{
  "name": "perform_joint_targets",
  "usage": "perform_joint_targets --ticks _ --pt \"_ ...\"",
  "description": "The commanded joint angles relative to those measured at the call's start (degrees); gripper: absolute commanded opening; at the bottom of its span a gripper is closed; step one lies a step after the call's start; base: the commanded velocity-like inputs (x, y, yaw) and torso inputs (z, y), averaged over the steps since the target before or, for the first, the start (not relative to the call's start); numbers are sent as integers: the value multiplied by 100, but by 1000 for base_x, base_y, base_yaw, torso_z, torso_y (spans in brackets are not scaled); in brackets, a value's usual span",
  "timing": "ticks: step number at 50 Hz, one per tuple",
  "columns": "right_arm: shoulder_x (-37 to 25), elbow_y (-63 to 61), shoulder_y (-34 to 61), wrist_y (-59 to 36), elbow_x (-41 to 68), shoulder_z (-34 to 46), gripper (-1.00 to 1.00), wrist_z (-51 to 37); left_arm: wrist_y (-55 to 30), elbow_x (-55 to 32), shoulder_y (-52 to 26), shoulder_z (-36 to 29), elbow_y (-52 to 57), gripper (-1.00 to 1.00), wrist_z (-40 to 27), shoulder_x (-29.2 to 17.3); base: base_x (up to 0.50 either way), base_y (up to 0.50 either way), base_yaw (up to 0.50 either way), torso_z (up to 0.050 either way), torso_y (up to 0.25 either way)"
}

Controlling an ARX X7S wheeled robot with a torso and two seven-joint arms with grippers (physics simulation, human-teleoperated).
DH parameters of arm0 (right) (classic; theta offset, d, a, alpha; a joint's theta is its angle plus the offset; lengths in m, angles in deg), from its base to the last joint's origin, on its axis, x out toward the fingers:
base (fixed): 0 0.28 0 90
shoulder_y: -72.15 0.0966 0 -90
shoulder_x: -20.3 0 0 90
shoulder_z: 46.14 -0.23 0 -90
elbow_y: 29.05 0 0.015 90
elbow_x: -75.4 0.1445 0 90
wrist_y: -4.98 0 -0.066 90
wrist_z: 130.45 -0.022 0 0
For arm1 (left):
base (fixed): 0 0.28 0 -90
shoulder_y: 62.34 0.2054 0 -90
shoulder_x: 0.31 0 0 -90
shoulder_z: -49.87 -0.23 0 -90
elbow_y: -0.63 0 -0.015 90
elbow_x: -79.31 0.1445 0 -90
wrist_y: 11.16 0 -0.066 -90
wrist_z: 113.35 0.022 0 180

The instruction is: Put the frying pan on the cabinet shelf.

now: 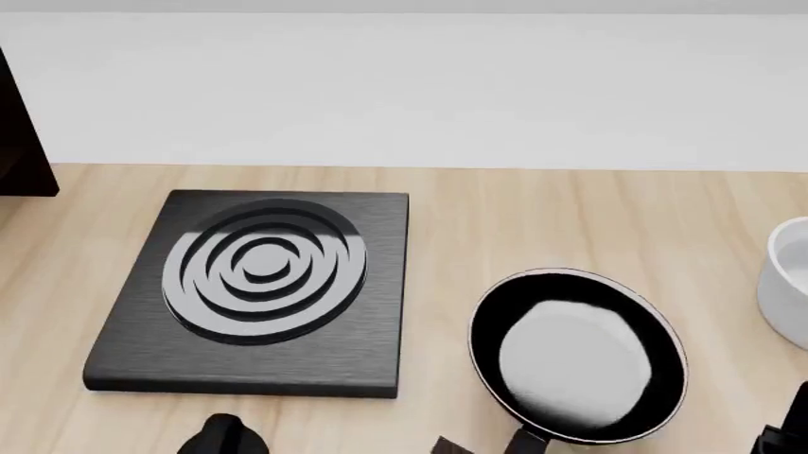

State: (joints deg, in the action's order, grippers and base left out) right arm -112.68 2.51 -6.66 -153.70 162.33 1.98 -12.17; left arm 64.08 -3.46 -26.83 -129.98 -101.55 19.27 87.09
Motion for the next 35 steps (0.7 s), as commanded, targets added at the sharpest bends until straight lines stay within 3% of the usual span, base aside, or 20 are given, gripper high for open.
perform_joint_targets --ticks 1,35 --pt "47 41 -9 -17 -166 70 100 124 429 480 -489 389 581 -100 -387 -236 0 0 0 0 10" --pt "87 31 232 138 -338 697 100 246 657 12 -1253 1430 2038 -100 -1132 -1541 0 0 0 0 1"
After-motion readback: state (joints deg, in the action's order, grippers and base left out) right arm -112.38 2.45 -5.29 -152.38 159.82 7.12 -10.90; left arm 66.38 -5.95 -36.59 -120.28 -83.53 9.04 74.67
